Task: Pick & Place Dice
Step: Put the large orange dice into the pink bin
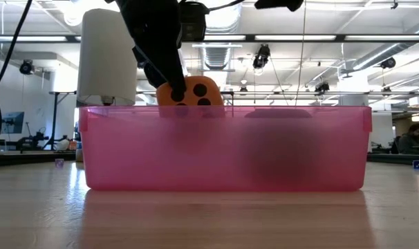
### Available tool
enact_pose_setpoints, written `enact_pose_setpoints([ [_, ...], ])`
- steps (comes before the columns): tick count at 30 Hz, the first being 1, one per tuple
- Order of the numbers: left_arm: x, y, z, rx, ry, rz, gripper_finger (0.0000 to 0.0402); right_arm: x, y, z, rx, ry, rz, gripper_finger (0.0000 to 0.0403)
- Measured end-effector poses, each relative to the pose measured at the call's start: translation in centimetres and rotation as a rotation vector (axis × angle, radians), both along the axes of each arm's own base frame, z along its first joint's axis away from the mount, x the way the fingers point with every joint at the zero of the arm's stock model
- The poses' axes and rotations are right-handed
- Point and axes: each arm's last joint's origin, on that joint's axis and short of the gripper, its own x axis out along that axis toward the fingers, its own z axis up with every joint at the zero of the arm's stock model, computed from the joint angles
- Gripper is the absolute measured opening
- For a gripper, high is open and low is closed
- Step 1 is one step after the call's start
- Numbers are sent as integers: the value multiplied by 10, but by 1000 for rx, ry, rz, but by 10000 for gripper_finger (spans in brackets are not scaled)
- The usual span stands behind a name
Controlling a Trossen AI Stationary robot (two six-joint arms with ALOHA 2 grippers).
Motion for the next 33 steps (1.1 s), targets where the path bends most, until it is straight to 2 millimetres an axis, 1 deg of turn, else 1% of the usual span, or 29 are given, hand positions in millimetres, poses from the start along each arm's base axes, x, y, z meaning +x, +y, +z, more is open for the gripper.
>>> enact_pose_setpoints([
  [4, 0, 0, 0, 0, 0, 0, 396, 0, 8, 1, 19, -15, 35, 400],
  [8, 0, 0, 0, 0, -1, 1, 393, 1, 11, 2, 52, -28, 86, 400],
  [13, 0, 1, 0, -1, -3, 3, 396, 3, 11, 5, 66, -72, 66, 400],
  [17, 2, 3, 1, -2, -13, 10, 398, 5, 7, 8, 18, -116, -35, 400],
  [20, 3, 6, 1, -9, -26, 29, 397, 6, 7, 12, 23, -159, -35, 400],
  [23, 4, 8, 2, -12, -31, 42, 393, 5, 7, 14, 16, -163, -26, 400],
  [30, 4, 9, 2, -18, -30, 61, 392, 4, 7, 12, 26, -157, -31, 400],
  [33, 4, 9, 2, -19, -30, 64, 396, 4, 7, 11, 30, -155, -30, 391],
])
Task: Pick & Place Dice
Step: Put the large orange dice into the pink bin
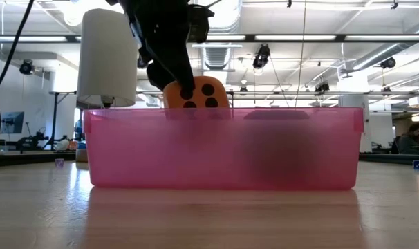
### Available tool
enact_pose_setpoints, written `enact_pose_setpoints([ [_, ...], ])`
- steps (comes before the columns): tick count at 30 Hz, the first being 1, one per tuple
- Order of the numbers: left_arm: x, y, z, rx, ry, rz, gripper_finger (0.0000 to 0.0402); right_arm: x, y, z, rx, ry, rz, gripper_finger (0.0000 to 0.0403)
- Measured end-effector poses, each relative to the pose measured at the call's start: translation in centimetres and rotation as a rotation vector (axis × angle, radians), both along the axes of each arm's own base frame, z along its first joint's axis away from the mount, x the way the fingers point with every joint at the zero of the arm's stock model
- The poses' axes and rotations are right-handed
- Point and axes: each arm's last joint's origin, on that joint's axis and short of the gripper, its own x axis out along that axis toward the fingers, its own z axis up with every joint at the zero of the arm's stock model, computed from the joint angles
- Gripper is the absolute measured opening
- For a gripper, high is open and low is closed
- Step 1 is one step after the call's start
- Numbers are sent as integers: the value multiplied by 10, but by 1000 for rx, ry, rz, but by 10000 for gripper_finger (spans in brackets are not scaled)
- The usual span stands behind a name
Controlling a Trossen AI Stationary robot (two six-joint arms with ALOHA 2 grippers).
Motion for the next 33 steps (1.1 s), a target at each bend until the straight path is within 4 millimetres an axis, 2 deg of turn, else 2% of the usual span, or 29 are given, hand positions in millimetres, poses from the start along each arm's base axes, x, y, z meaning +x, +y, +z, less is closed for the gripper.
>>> enact_pose_setpoints([
  [17, 0, 0, 0, 0, 0, 1, 398, -2, -1, 2, -6, -8, -7, 230],
  [33, 0, 1, 0, 0, 1, 2, 397, -30, -8, 22, -34, -73, -47, 86],
])
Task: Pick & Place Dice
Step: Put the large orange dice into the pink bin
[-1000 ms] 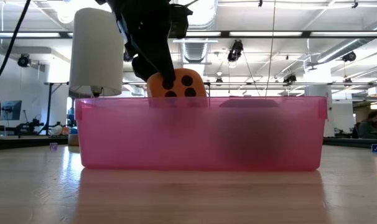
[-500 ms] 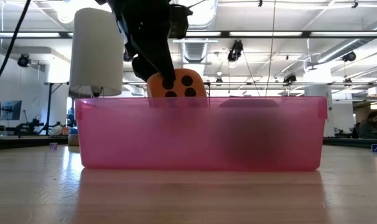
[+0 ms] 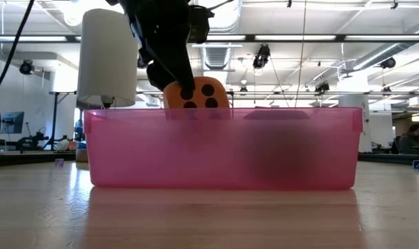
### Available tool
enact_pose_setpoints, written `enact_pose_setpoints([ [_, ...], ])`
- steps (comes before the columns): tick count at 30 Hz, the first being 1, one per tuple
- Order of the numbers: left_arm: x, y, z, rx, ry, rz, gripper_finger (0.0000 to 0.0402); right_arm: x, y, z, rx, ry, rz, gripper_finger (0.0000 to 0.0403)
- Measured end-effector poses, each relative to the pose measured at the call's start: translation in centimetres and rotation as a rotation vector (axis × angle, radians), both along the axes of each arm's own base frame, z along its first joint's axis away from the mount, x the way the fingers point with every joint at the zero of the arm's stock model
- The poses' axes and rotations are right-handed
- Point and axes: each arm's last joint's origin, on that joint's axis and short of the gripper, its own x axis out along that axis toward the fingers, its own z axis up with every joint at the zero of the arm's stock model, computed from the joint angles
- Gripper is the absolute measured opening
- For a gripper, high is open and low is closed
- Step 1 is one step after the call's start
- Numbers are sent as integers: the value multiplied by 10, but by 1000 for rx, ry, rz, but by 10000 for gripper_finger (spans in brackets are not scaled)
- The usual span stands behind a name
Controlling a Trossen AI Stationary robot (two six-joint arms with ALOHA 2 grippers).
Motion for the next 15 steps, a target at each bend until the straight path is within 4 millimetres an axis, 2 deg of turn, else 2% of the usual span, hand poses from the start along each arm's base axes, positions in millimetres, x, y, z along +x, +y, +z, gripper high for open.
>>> enact_pose_setpoints([
  [6, 0, 0, 0, 0, 1, 0, 397, -10, -2, -10, -6, 42, -1, 48],
  [11, 0, 0, 0, 0, 1, 0, 393, -11, -2, -41, 12, 68, -11, 33],
  [15, 0, 0, 0, 0, 0, 0, 396, 1, 0, -69, 26, -19, -8, 27],
])
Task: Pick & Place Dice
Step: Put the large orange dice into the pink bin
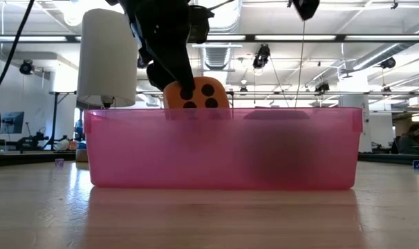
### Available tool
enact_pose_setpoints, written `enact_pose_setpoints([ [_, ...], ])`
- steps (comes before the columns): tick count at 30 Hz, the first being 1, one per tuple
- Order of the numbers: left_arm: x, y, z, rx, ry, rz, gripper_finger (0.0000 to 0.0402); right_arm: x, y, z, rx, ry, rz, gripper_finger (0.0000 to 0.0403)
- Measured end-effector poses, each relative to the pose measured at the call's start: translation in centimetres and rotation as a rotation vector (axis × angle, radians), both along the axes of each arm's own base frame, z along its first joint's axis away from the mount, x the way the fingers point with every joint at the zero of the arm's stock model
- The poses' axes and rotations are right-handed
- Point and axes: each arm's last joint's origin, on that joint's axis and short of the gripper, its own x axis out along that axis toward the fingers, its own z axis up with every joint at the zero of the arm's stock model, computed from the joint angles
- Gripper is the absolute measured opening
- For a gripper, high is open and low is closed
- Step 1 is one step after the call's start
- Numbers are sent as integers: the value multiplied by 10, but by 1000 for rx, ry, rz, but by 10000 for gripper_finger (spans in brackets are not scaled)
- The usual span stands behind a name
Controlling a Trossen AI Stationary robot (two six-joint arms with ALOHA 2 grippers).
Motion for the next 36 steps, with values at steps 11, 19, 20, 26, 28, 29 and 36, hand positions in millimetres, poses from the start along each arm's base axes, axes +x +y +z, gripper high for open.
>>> enact_pose_setpoints([
  [11, 0, -1, 0, -13, 1, -14, 393, 40, 7, -70, -18, -22, 2, 27],
  [19, 1, -1, 0, -6, -8, -30, 398, 61, 10, -96, -45, 4, 10, 27],
  [20, 1, -1, 0, -6, -11, -31, 398, 63, 10, -98, -49, 7, 9, 27],
  [26, 2, -1, 1, -6, -21, -33, 393, 80, 7, -110, -70, 20, -2, 27],
  [28, 2, -1, 1, -6, -22, -33, 393, 87, 9, -111, -76, 23, 5, 27],
  [29, 2, -1, 1, -6, -22, -33, 394, 90, 10, -112, -76, 29, 13, 27],
  [36, 2, -1, 1, -6, -25, -33, 398, 115, 15, -116, -101, 43, 71, 27],
])
